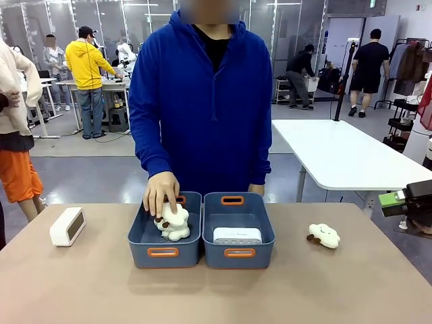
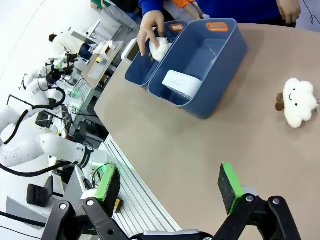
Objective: Sort the digital clocks into the basket.
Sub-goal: Pick up the Digital clock from the table and place it into the empty Plastic storage basket.
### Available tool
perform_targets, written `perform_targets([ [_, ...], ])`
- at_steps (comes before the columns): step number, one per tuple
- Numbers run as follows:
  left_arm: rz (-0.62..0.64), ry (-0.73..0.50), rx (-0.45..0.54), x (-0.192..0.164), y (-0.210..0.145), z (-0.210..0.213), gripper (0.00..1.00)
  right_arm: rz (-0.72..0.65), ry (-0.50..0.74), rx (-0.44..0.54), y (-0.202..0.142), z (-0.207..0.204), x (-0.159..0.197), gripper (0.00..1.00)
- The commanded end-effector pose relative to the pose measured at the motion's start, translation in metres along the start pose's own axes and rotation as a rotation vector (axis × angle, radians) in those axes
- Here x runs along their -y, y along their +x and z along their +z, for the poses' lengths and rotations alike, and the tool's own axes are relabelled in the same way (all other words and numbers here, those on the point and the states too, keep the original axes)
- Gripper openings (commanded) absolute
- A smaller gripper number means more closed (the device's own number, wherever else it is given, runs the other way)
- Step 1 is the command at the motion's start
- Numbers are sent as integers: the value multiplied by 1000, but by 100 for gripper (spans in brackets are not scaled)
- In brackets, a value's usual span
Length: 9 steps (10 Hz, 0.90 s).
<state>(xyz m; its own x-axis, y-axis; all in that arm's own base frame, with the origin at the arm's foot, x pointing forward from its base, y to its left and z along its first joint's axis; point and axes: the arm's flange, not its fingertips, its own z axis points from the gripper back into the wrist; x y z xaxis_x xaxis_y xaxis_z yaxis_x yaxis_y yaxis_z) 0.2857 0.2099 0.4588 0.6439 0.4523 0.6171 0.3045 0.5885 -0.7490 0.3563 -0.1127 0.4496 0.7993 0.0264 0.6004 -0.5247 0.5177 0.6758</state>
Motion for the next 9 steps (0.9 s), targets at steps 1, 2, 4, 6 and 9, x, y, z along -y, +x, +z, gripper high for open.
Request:
perform_targets([
  [1,-1,-19,13,1,1,0,100,19,9,5,2,0,1,100],
  [2,-1,-19,13,1,1,0,100,19,9,5,2,0,1,100],
  [4,-1,-19,13,1,1,0,100,19,9,5,2,0,1,100],
  [6,0,0,0,0,0,0,100,19,9,5,2,0,1,100],
  [9,-131,446,-286,26,37,-78,100,19,9,5,2,0,1,100],
])
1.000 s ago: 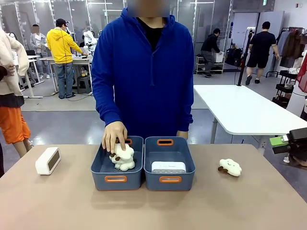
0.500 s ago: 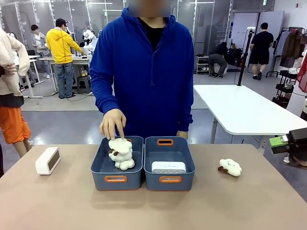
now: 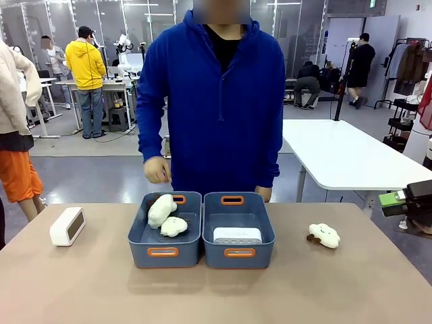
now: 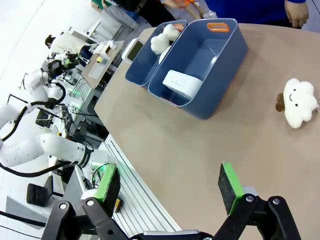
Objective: Sort the digital clocks into the basket.
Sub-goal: Pick up the Digital clock from the table and place it into the empty Plastic storage basket.
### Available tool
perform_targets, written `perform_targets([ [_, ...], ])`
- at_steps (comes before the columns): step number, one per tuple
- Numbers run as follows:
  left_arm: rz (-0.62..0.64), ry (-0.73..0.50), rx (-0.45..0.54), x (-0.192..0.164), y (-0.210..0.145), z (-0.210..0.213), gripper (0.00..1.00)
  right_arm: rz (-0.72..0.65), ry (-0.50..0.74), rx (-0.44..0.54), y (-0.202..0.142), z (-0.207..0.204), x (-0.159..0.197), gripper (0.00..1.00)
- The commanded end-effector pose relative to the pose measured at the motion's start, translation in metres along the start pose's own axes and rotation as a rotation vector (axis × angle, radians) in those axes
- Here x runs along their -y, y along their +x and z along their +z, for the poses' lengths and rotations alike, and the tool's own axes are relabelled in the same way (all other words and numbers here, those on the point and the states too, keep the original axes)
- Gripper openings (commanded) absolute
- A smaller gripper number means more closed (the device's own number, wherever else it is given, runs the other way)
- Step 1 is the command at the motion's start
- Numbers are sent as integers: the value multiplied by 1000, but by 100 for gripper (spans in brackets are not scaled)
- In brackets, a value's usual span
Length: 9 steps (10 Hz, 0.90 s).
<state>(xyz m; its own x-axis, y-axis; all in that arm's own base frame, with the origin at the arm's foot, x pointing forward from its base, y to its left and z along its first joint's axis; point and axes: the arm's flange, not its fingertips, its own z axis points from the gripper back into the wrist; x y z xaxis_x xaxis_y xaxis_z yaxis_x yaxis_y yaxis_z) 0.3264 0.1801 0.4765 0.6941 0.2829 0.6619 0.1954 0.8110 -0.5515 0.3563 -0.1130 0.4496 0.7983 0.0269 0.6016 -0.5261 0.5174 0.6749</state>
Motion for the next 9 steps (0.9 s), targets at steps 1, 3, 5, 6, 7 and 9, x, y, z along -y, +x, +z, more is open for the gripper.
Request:
perform_targets([
  [1,-34,223,-269,20,36,-64,100,17,8,5,2,-1,1,100],
  [3,-58,286,-403,21,67,-132,100,17,8,5,2,-1,1,100],
  [5,-100,403,-491,22,85,-171,100,17,8,5,2,-1,1,100],
  [6,-82,410,-519,21,92,-191,100,17,8,5,2,-1,1,100],
  [7,-69,429,-542,19,98,-207,100,17,8,5,2,-1,1,100],
  [9,-84,422,-584,19,100,-242,100,17,8,5,2,-1,1,100],
])
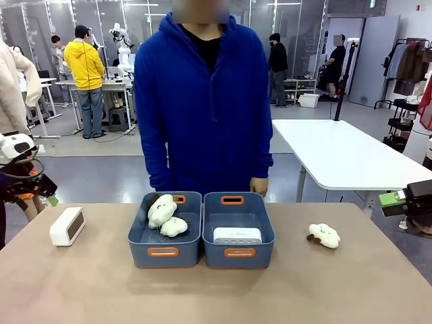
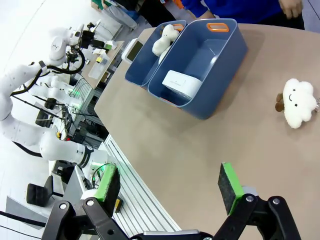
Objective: Sort the digital clocks into the basket.
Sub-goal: Pick up the Digital clock from the table and place it into the empty Plastic storage basket.
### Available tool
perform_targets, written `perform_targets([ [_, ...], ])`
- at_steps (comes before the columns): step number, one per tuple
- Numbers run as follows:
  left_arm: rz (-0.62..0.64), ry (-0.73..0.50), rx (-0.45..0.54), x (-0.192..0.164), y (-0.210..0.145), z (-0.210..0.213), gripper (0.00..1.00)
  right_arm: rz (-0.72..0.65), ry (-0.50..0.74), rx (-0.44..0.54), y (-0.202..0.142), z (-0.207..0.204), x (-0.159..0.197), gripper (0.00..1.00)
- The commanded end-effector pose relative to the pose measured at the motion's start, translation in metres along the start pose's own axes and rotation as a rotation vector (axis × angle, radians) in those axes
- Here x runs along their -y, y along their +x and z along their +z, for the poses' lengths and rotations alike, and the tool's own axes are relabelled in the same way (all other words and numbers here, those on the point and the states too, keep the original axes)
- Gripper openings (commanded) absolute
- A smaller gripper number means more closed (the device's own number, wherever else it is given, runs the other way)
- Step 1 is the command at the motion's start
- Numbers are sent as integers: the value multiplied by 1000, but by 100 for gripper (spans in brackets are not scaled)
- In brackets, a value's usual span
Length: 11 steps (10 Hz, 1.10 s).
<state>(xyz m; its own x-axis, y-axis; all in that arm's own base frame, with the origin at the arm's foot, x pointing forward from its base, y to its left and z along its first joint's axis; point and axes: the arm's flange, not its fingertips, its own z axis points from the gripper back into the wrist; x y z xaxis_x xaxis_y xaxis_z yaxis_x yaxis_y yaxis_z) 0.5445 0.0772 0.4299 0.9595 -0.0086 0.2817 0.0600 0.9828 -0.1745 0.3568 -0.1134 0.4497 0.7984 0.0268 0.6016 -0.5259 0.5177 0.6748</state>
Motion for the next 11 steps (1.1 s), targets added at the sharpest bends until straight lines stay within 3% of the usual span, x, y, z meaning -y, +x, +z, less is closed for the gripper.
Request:
perform_targets([
  [1,-8,21,-34,14,19,-13,100,17,9,5,2,-1,0,100],
  [5,27,161,-37,35,27,-71,100,17,9,5,2,-1,0,100],
  [9,60,194,-35,33,20,-106,100,17,9,5,2,-1,0,100],
  [11,39,193,-58,35,16,-113,45,17,9,5,2,-1,0,100],
])
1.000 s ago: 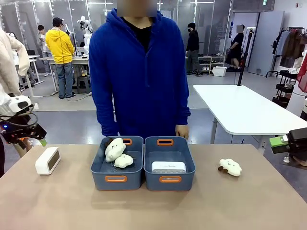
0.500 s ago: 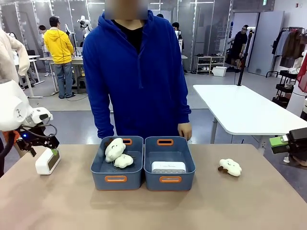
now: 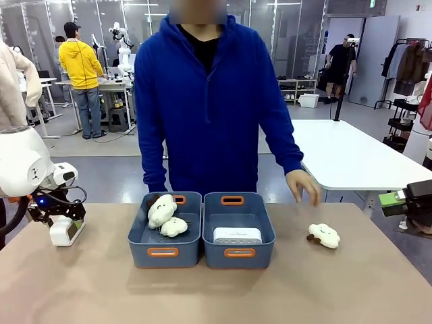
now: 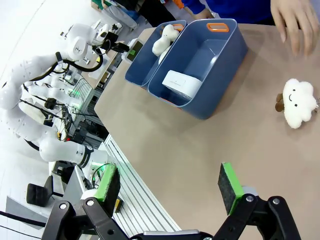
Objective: Sort the digital clocks into the basket.
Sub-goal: Pick up the Digital clock from the table and place it into the empty Plastic storage basket.
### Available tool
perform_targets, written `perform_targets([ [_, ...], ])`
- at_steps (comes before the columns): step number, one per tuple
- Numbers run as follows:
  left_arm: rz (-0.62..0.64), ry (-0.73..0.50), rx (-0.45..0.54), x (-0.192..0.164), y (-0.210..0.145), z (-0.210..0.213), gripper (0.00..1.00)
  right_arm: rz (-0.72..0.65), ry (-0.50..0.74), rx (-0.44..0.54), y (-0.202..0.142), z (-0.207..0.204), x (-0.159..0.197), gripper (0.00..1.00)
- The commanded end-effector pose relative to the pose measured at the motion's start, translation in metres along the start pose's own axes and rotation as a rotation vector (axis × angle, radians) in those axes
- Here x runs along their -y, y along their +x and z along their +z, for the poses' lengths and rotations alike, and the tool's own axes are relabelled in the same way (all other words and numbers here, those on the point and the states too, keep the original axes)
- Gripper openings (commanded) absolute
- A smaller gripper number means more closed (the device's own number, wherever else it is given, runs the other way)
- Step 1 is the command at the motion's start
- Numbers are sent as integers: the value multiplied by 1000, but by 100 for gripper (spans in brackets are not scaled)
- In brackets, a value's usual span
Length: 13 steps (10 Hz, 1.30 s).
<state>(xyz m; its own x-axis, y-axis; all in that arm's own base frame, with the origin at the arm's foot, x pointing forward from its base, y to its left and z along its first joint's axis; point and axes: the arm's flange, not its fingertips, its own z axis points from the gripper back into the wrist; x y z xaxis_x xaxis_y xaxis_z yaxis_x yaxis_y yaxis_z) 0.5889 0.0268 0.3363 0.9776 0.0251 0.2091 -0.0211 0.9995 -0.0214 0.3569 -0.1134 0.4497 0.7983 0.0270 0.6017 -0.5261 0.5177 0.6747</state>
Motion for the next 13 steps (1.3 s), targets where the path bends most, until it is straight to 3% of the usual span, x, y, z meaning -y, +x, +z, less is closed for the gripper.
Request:
perform_targets([
  [1,0,25,2,6,-3,-3,12,17,9,5,2,-1,0,100],
  [2,-4,28,7,8,-3,-3,0,17,9,5,2,-1,0,100],
  [4,-9,26,6,8,-6,8,0,17,9,5,2,-1,0,100],
  [5,-20,-12,-25,8,-10,24,26,17,9,5,2,-1,0,100],
  [7,-56,-137,-10,6,-21,76,26,17,9,5,2,-1,0,100],
  [10,-249,-480,99,64,-52,154,26,17,9,5,2,-1,0,100],
  [11,-246,-493,128,58,-59,164,26,17,9,5,2,-1,0,100],
  [12,-165,-457,162,29,-62,170,26,17,9,5,2,-1,0,100],
  [13,-59,-588,196,-13,-72,194,26,17,9,5,2,-1,0,100],
])
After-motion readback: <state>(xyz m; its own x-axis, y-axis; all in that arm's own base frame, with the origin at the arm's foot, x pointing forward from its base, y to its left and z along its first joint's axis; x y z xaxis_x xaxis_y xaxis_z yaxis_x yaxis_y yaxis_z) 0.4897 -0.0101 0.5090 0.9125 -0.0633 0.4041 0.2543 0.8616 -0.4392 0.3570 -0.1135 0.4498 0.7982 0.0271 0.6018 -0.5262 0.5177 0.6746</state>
